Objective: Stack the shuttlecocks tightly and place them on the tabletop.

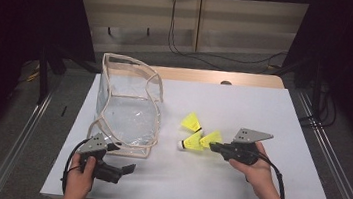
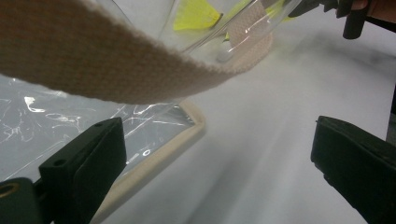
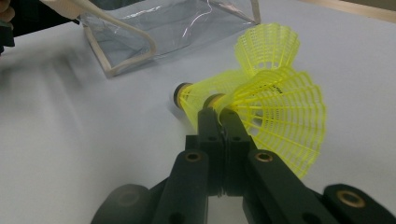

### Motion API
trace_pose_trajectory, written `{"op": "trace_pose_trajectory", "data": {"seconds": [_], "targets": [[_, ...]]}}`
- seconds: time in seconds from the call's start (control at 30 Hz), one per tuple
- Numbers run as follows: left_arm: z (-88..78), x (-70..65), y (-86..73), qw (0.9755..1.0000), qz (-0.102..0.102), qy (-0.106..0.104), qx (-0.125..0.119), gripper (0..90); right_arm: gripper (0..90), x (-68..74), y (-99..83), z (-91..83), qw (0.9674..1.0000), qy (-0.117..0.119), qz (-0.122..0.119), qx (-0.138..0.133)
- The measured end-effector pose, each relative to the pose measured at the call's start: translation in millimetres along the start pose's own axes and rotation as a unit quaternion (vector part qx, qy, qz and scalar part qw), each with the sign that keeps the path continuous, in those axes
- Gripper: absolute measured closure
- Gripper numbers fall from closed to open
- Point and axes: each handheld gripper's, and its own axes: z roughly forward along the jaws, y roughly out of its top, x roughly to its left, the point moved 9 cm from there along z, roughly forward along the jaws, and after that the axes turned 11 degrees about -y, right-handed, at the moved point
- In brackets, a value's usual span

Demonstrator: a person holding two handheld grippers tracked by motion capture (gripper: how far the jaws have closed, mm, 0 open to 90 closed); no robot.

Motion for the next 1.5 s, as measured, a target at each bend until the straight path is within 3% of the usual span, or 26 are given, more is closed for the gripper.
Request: {"op": "trace_pose_trajectory", "data": {"seconds": [0.53, 0.7, 0.83, 0.97, 1.5], "targets": [[0.5, -0.1, 0.8, 1.0, 0.0, 0.002, -0.004, 3.3, 89.3, 3.6, 1.1, 3.6, 1.0, -0.002, -0.005, 0.001], [2.2, -2.0, -0.4, 0.9999, -0.004, -0.009, -0.001, 3.3, 89.3, 4.9, 1.3, 4.3, 1.0, -0.002, -0.004, 0.001], [1.3, -0.7, 0.0, 1.0, 0.0, -0.002, 0.0, 3.3, 89.3, 4.5, 1.3, 4.8, 1.0, -0.004, -0.005, 0.001], [2.0, -1.8, -0.4, 1.0, -0.004, -0.009, 0.0, 3.3, 89.3, 5.4, 3.0, 6.0, 1.0, -0.002, 0.0, -0.003], [1.6, -0.6, 0.3, 1.0, 0.002, -0.003, 0.001, 3.3, 89.3, 8.2, 2.3, 9.0, 1.0, 0.0, -0.002, 0.001]]}}
